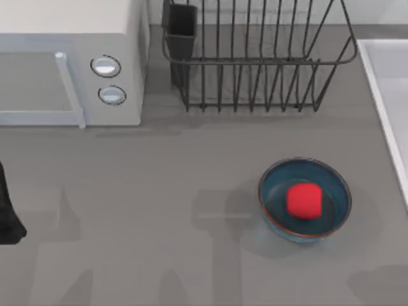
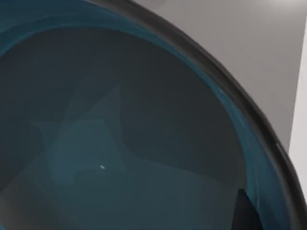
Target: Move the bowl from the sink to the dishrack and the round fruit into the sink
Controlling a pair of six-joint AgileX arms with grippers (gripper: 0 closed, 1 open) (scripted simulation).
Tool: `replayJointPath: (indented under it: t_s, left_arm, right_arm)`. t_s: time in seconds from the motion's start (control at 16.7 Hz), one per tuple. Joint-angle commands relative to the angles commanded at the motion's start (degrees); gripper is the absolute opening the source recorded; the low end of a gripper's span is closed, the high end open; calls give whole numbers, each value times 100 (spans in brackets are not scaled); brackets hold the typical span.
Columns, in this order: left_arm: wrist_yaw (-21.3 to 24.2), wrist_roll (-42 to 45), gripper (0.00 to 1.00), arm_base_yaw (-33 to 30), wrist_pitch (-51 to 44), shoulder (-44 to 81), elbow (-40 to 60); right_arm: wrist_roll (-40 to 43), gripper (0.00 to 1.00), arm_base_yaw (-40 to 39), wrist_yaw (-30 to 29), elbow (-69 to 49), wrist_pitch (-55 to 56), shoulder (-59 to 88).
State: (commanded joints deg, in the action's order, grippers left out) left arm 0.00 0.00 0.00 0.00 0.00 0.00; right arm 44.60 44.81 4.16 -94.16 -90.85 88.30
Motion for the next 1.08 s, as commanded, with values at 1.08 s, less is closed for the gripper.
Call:
replayJointPath:
  t_s: [1.08]
  left_arm:
    - [0, 0, 100, 0, 0, 0, 0]
  right_arm:
    - [-1719, 0, -3365, -1620, -315, 2462, 435]
